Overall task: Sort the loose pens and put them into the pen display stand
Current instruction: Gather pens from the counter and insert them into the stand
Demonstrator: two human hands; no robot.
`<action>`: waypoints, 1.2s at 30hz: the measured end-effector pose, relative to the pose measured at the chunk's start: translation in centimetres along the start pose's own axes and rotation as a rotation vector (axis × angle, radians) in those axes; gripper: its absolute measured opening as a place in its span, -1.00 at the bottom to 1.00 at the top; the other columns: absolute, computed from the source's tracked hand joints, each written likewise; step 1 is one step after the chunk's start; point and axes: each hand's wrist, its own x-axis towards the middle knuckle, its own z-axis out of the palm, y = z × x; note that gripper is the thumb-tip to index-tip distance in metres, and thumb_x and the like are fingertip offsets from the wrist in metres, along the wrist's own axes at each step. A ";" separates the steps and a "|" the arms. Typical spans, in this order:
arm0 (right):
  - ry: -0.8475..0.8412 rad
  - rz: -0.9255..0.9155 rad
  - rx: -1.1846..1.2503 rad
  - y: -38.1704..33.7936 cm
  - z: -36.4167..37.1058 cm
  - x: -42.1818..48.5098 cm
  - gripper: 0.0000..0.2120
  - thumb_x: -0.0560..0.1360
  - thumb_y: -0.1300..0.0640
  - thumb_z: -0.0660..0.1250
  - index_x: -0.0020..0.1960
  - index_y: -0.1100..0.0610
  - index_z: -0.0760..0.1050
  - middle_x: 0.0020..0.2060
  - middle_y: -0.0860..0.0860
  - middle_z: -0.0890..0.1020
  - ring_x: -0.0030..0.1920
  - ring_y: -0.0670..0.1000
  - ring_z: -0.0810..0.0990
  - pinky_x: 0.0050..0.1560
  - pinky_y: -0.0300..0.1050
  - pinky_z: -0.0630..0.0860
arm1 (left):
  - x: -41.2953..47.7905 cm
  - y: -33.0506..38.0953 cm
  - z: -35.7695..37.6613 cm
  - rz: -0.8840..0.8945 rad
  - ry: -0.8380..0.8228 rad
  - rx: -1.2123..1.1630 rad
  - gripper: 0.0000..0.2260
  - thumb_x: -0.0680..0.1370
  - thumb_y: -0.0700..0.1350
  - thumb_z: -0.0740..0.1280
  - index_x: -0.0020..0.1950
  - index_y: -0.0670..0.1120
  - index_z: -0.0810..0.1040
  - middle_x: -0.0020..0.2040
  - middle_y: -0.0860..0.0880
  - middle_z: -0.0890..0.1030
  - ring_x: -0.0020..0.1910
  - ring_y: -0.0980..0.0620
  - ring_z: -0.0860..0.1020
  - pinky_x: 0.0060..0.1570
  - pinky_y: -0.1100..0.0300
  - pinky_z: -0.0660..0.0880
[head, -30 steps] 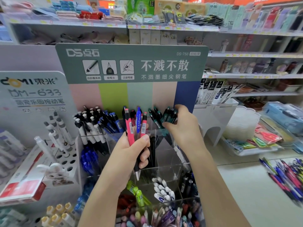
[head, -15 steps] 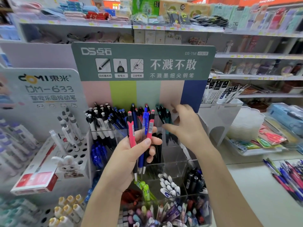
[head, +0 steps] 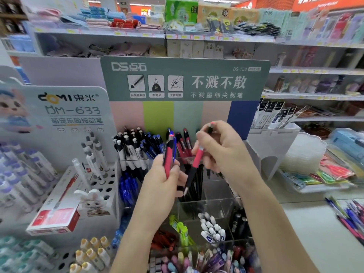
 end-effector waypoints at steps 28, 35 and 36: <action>0.023 -0.082 -1.052 0.8 4.1 3.7 -0.68 0.47 0.13 0.42 0.05 0.19 0.31 0.01 0.14 0.54 0.01 0.21 0.55 -0.18 -0.06 0.39 | 0.2 -0.4 -3.7 0.084 0.164 -0.250 -0.85 0.66 -0.22 0.11 0.01 -0.11 0.46 -0.40 0.04 0.55 -0.55 0.11 0.30 -0.63 0.31 0.22; 0.180 -0.405 -0.666 1.1 4.9 1.1 -0.77 0.50 0.23 0.35 0.16 0.18 0.49 -0.05 0.04 0.53 -0.17 0.05 0.55 -0.12 -0.01 0.51 | -0.8 -1.7 -6.2 0.075 0.033 -0.345 -0.82 0.62 -0.22 0.12 0.02 -0.13 0.53 -0.34 -0.05 0.56 -0.49 0.07 0.34 -0.50 0.27 0.29; 0.092 -0.370 -0.542 1.1 5.3 0.6 -0.81 0.50 0.20 0.36 0.11 0.16 0.52 -0.13 0.02 0.55 -0.22 0.02 0.56 -0.22 -0.05 0.52 | -1.1 -1.7 -6.2 0.077 0.001 -0.323 -0.83 0.62 -0.21 0.14 0.03 -0.12 0.54 -0.32 -0.05 0.56 -0.47 0.06 0.35 -0.47 0.26 0.30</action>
